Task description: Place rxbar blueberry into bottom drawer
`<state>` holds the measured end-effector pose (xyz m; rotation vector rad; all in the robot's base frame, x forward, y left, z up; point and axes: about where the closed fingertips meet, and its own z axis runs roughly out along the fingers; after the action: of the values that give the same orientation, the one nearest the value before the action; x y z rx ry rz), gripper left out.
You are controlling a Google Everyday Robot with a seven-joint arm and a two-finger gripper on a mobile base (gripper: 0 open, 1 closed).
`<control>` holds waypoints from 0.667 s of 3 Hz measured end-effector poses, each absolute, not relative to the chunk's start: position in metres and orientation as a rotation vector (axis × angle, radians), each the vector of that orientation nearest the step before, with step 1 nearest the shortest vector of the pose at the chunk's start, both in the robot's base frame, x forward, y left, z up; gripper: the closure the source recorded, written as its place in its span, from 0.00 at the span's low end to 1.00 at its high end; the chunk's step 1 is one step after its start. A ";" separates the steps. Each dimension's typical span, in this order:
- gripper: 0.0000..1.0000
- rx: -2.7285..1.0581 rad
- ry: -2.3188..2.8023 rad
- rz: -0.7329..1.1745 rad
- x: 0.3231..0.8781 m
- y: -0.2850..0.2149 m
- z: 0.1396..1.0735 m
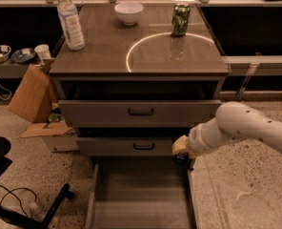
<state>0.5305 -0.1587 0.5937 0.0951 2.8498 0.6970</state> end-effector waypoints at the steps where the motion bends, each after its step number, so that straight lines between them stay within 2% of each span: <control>1: 1.00 0.085 2.975 0.763 0.528 -0.105 0.508; 2: 1.00 0.086 3.074 0.803 0.530 -0.059 0.426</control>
Offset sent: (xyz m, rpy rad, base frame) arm 0.0033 0.1564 -0.2715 0.0550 0.3650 0.1030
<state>0.5303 -0.0590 0.4262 0.0856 3.0739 0.8030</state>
